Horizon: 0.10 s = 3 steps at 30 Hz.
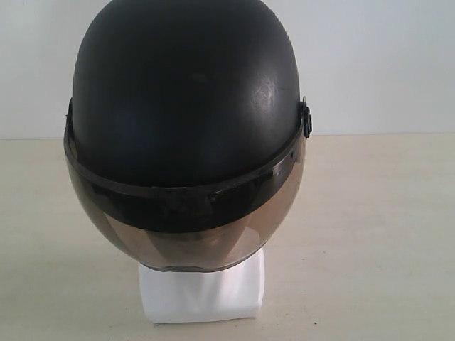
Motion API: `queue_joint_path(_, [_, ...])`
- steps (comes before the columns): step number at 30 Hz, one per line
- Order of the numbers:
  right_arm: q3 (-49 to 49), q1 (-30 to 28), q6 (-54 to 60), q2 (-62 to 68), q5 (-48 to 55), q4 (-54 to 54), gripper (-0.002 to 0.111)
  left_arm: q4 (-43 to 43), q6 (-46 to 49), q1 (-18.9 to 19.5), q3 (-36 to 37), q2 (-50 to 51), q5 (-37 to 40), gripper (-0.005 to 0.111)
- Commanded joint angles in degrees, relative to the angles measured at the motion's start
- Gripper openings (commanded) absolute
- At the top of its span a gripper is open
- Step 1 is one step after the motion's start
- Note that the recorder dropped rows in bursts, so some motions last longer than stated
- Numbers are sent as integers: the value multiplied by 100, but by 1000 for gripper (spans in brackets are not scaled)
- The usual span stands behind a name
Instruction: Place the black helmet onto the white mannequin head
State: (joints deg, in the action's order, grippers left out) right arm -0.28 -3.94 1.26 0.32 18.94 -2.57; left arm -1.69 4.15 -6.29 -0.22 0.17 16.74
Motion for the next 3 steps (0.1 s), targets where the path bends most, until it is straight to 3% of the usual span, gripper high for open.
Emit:
queue_joint_path(1, [28,-5,14,-32,-32,29,0,-83,26,-18,22,-17,0,4])
queue_joint_path(3, [28,-5,14,-32,-32,29,0,-83,26,-18,22,-17,0,4])
